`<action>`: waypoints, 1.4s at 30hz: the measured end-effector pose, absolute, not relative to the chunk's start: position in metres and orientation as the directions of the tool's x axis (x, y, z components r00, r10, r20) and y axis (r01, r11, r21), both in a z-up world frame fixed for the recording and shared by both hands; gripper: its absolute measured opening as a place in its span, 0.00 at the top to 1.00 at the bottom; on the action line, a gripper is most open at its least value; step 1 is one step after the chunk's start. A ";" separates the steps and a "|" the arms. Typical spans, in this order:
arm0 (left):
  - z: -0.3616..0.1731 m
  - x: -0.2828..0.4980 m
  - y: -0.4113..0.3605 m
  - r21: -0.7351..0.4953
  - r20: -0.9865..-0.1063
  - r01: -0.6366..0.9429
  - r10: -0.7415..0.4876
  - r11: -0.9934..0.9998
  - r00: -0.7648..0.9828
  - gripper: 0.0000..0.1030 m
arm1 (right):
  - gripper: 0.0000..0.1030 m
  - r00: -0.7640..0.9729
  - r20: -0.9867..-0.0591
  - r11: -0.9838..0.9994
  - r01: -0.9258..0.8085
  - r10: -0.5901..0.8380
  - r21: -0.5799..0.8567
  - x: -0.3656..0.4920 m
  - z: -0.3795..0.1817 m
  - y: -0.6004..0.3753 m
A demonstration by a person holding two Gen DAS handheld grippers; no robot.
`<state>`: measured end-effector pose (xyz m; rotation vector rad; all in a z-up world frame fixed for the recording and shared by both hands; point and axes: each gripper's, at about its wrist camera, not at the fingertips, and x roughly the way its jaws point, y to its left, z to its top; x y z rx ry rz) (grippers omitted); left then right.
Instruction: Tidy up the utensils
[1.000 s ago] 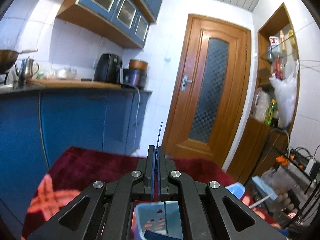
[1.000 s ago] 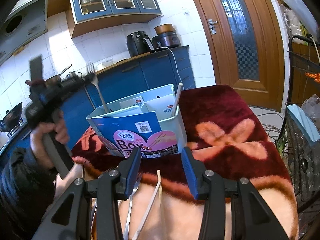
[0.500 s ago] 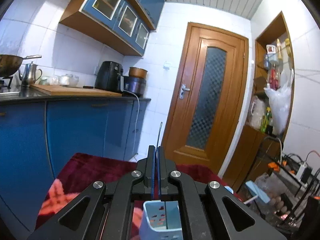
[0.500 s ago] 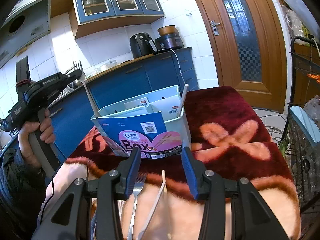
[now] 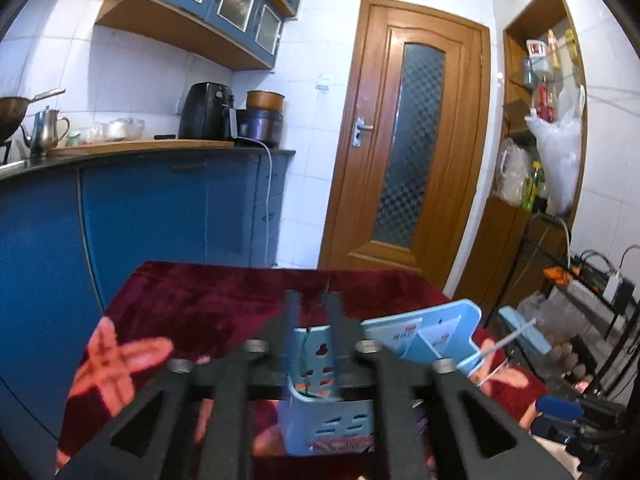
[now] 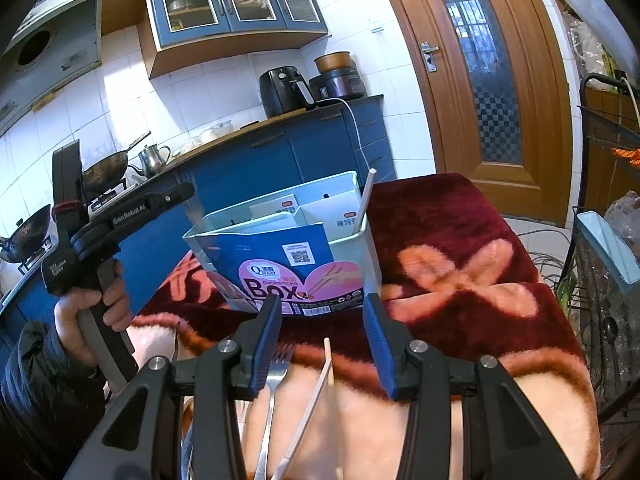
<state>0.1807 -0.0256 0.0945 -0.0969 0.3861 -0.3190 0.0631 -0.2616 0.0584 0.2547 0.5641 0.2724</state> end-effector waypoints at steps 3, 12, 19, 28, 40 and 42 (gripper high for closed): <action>0.095 0.173 -0.024 -0.149 -0.351 0.296 -0.331 0.943 0.876 0.46 | 0.56 0.811 -0.486 0.932 -0.187 0.326 0.312 0.061 0.059 -0.261; 0.098 0.146 -0.011 -0.183 -0.390 0.282 -0.333 0.942 0.859 0.46 | 0.55 0.815 -0.479 0.932 -0.194 0.327 0.306 0.050 0.064 -0.258; 0.097 0.115 -0.003 -0.157 -0.436 0.260 -0.303 0.953 0.848 0.46 | 0.55 0.800 -0.502 0.932 -0.189 0.329 0.308 0.046 0.065 -0.256; 0.076 0.094 0.003 -0.151 -0.570 0.218 -0.265 0.964 0.778 0.46 | 0.55 0.759 -0.567 0.939 -0.179 0.321 0.293 0.043 0.058 -0.254; 0.034 0.097 0.005 -0.195 -0.717 0.168 -0.258 0.966 0.648 0.46 | 0.55 0.663 -0.687 0.954 -0.170 0.297 0.248 0.049 0.036 -0.252; 0.029 0.098 0.004 -0.207 -0.736 0.168 -0.267 0.964 0.623 0.46 | 0.55 0.640 -0.711 0.956 -0.172 0.293 0.238 0.052 0.032 -0.250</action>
